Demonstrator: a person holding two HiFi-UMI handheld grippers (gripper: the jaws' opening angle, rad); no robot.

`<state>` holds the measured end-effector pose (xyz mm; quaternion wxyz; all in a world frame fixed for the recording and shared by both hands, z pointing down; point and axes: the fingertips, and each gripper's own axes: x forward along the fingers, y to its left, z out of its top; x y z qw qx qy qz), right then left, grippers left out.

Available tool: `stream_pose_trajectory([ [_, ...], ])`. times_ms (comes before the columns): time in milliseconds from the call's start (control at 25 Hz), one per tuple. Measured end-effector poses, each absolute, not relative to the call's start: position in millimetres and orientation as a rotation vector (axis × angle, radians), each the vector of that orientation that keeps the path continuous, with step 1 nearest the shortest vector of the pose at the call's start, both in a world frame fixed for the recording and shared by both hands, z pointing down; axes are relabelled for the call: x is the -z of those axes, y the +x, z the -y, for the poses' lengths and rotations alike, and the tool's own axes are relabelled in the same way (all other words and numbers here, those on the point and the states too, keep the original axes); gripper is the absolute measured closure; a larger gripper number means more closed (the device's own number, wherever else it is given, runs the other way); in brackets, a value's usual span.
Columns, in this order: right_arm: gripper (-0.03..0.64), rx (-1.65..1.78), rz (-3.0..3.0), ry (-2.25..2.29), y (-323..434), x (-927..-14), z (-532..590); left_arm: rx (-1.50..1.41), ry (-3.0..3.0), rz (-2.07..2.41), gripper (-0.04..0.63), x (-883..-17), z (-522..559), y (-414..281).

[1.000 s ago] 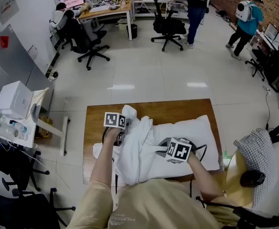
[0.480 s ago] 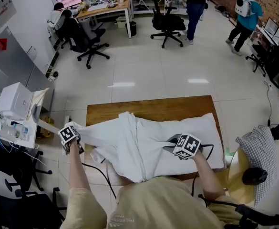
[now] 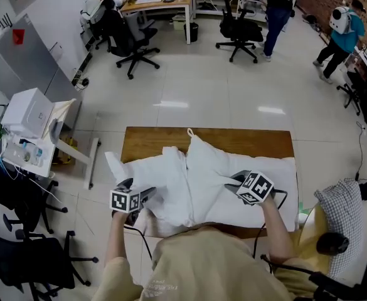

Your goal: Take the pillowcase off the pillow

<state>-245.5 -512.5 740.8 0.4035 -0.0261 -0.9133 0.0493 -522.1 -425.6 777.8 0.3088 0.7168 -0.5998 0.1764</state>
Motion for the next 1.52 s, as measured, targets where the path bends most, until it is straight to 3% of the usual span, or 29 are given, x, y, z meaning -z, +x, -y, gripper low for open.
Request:
stream_pose_trajectory([
  [200, 0.583, -0.136, 2.311, -0.072, -248.8, -744.1, 518.7, -0.442, 2.139, 1.267, 0.144, -775.0, 405.9, -395.1],
  [240, 0.582, -0.134, 2.309, -0.076, -250.0, -745.4, 517.9, -0.466, 2.149, 1.24, 0.204, -780.7, 401.5, -386.2],
  [360, 0.575, -0.123, 2.305, -0.088, -253.4, -749.5, 515.9, -0.597, 2.137, 1.277, 0.516, -790.1, 393.5, -389.6],
  [440, 0.575, -0.119, 2.312, -0.092, -253.4, -749.7, 516.8, -0.669, 2.064, 1.361, 0.589, -801.3, 387.8, -413.0],
  [680, 0.575, -0.117, 2.309, -0.119, -245.9, -760.9, 514.9, -0.743, 1.736, 1.562, 0.589, -871.0, 354.7, -497.2],
  [760, 0.542, -0.11, 2.299, -0.128, -248.6, -767.5, 510.6, -0.699, 1.731, 1.579, 0.575, -866.5, 350.6, -501.9],
  [800, 0.489, -0.098, 2.303, -0.124, -251.5, -769.9, 509.5, -0.658, 1.747, 1.575, 0.498, -857.7, 352.0, -499.6],
  [880, 0.399, -0.067, 2.347, -0.081, -259.1, -769.2, 511.0, -0.567, 1.804, 1.552, 0.228, -832.5, 359.1, -489.5],
  [920, 0.366, -0.057, 2.391, -0.042, -263.0, -764.1, 513.8, -0.511, 1.848, 1.542, 0.177, -815.5, 364.4, -482.6],
  [960, 0.357, -0.051, 2.446, 0.003, -266.4, -754.9, 517.5, -0.445, 1.892, 1.536, 0.175, -797.1, 370.7, -475.2],
  [1120, 0.138, 0.058, 2.731, 0.171, -273.4, -683.2, 531.1, -0.215, 2.075, 1.609, 0.175, -707.2, 411.9, -444.5],
  [1160, 0.114, 0.096, 2.811, 0.217, -274.3, -660.1, 532.9, -0.182, 2.127, 1.652, 0.175, -683.9, 424.2, -437.5],
  [1320, 0.109, 0.093, 3.15, 0.507, -265.3, -567.2, 537.9, -0.107, 2.297, 1.854, 0.175, -603.3, 456.0, -415.6],
  [1520, 0.109, 0.057, 3.301, 1.225, -194.2, -494.0, 555.9, -0.005, 2.374, 2.188, 0.175, -522.5, 471.8, -400.2],
])
